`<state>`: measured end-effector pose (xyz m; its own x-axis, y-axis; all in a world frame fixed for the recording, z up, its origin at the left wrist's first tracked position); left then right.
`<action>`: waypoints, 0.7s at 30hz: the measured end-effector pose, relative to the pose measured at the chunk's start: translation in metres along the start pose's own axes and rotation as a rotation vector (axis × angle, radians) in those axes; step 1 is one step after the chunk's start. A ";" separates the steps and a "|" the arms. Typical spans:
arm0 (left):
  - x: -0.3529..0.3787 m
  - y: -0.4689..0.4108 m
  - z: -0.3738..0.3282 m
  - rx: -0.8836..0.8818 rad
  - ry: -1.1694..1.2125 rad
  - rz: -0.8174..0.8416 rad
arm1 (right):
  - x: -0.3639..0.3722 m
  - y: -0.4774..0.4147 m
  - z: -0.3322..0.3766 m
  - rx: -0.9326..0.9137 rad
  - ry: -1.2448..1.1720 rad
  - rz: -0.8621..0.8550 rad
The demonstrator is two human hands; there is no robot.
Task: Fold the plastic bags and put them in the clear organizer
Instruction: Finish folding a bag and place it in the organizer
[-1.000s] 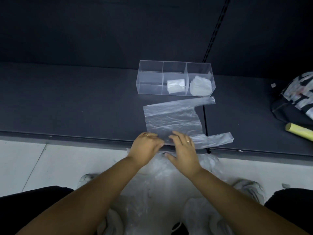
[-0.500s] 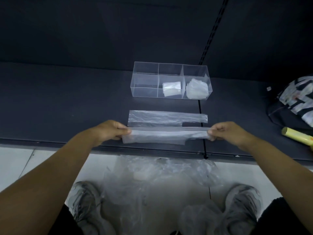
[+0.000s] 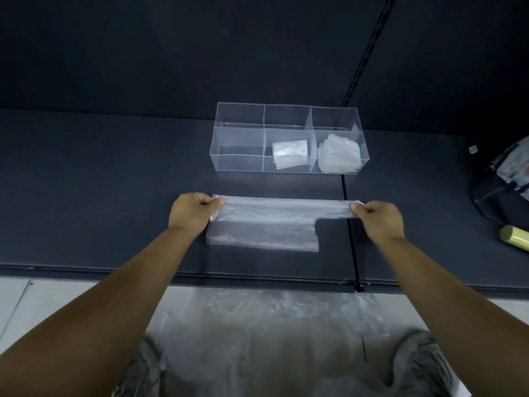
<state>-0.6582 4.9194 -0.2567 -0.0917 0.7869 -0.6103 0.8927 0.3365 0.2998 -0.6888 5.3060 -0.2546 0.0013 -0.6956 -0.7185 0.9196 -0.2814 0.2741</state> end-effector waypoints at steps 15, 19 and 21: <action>0.079 0.062 -0.024 0.520 -0.731 0.158 | 0.024 0.042 0.066 -0.195 0.106 -0.376; 0.086 0.061 -0.012 0.518 -0.888 0.200 | 0.103 0.092 0.121 -0.587 0.022 0.011; 0.087 0.060 -0.008 0.520 -0.963 0.214 | 0.134 0.104 0.124 -0.623 0.098 0.182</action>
<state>-0.6164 5.0123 -0.2861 0.2653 -0.0031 -0.9642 0.9458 -0.1934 0.2609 -0.6413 5.1009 -0.2431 0.1874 -0.6245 -0.7582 0.9566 0.2913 -0.0034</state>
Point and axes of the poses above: each hand's wrist, its own y-axis away from the middle knuckle, its own x-axis out of the palm, z = x × y, the point moved 4 cm from there along -y, towards the middle knuckle, and after that the axes turned 2 degrees about z, right-handed, at the moved point
